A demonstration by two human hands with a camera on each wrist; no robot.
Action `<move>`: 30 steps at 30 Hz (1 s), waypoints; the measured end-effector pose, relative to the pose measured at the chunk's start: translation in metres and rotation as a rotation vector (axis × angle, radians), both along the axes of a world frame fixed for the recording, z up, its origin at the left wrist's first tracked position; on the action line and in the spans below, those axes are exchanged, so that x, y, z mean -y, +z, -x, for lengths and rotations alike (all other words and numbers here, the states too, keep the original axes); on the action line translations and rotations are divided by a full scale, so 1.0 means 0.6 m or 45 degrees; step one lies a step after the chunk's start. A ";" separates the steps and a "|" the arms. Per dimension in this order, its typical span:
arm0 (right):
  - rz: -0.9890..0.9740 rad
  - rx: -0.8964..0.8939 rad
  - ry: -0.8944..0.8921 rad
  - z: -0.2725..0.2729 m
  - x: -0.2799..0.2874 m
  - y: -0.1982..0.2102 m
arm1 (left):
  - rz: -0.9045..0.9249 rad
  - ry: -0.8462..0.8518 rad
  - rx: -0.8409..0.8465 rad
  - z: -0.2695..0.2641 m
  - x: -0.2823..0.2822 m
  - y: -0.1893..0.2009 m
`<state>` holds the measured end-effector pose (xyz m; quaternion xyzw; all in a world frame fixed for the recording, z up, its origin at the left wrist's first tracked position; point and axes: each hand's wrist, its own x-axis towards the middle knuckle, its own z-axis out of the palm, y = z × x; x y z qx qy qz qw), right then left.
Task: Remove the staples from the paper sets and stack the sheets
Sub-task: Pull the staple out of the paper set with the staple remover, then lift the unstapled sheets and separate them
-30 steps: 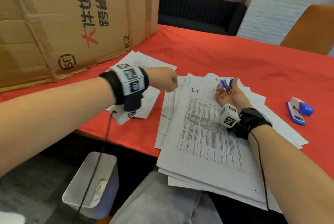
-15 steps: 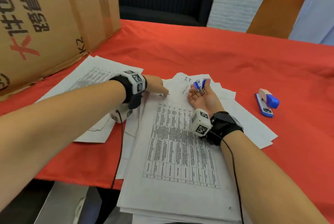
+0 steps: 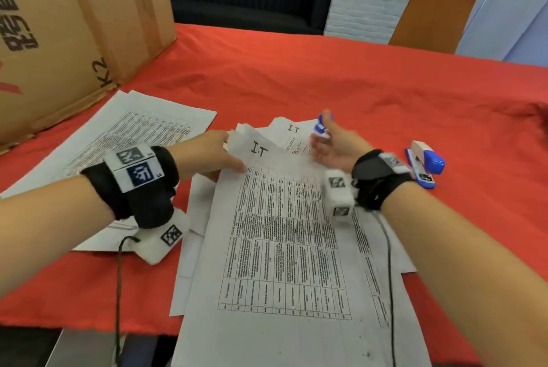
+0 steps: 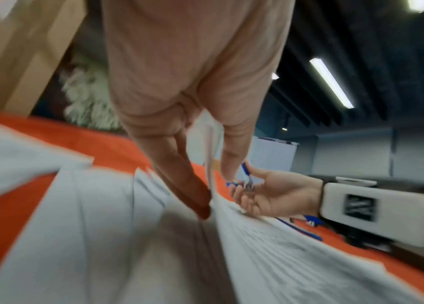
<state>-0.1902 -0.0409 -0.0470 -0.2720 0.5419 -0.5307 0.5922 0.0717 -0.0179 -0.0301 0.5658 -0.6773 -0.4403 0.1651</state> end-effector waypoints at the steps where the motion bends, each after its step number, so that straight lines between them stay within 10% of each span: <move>1: -0.031 -0.310 -0.020 0.025 0.011 0.018 | -0.089 0.062 -0.048 -0.004 0.000 -0.010; 5: -0.354 -1.627 0.077 0.117 0.028 0.046 | -0.184 0.064 -0.037 -0.021 -0.002 -0.047; 13: -0.469 -2.043 0.087 0.157 0.036 0.040 | 0.193 0.284 -0.521 -0.034 0.021 0.010; 16: 0.055 -1.512 -0.047 0.119 0.024 0.066 | 0.410 0.381 -0.624 -0.034 0.042 0.037; 18: 0.111 -0.784 0.297 0.083 0.001 0.082 | 0.550 0.429 -0.678 -0.030 0.054 0.059; 21: 0.171 -0.349 0.610 0.044 -0.023 0.095 | 0.634 0.496 -0.819 -0.012 0.071 0.090; 30: 1.004 -0.558 -0.048 -0.009 -0.014 0.262 | 1.311 0.438 -0.817 0.046 0.078 0.234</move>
